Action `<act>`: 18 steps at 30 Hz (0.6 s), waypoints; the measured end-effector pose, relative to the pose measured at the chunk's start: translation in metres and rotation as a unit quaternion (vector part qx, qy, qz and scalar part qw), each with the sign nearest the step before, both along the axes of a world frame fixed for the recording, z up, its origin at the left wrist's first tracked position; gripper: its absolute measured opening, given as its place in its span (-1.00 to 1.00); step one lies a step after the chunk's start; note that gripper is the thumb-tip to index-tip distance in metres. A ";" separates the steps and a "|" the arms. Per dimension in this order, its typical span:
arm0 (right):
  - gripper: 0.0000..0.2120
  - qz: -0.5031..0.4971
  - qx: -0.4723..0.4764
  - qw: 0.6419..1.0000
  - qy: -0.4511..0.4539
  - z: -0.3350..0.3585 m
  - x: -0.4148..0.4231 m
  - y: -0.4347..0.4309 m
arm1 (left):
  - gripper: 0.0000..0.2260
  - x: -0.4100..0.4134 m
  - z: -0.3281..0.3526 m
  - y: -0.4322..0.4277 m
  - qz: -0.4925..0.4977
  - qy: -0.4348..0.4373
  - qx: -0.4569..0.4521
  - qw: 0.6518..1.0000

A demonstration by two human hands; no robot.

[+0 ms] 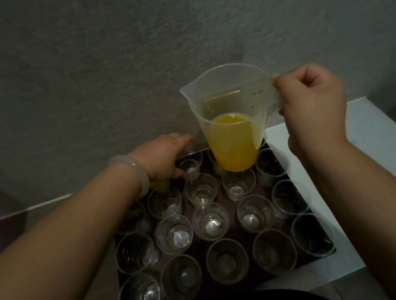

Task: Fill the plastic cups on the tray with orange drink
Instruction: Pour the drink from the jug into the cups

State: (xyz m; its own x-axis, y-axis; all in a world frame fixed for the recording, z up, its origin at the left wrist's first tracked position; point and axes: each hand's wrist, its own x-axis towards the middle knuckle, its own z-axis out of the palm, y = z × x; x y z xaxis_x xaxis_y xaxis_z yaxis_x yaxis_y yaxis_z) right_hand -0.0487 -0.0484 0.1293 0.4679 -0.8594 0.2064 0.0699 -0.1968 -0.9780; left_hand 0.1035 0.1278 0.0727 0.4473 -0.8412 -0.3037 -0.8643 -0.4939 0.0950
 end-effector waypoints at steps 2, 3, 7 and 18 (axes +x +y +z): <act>-0.73 -0.002 0.003 1.000 0.002 0.001 -0.001 -0.001 | -0.24 -0.001 0.009 0.003 0.021 0.010 -0.018 1.000; -0.73 -0.002 0.004 1.000 0.002 0.002 -0.001 -0.001 | -0.24 -0.001 0.014 0.006 0.034 0.016 -0.032 0.999; -0.72 -0.007 0.001 1.000 0.003 0.005 -0.003 0.000 | -0.25 -0.006 0.037 0.018 0.073 0.035 -0.109 0.991; -0.69 0.063 -0.132 0.986 0.076 0.030 0.009 0.011 | -0.36 -0.023 0.054 0.046 0.133 0.067 -0.205 0.967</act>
State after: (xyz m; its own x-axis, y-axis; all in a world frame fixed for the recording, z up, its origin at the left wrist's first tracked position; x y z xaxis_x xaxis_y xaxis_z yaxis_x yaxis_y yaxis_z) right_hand -0.0401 -0.0378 0.1589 0.6103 -0.7177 0.3354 -0.0324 -0.4457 -0.8946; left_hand 0.0808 0.1738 0.1272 0.6445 -0.7636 -0.0401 -0.6778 -0.5948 0.4321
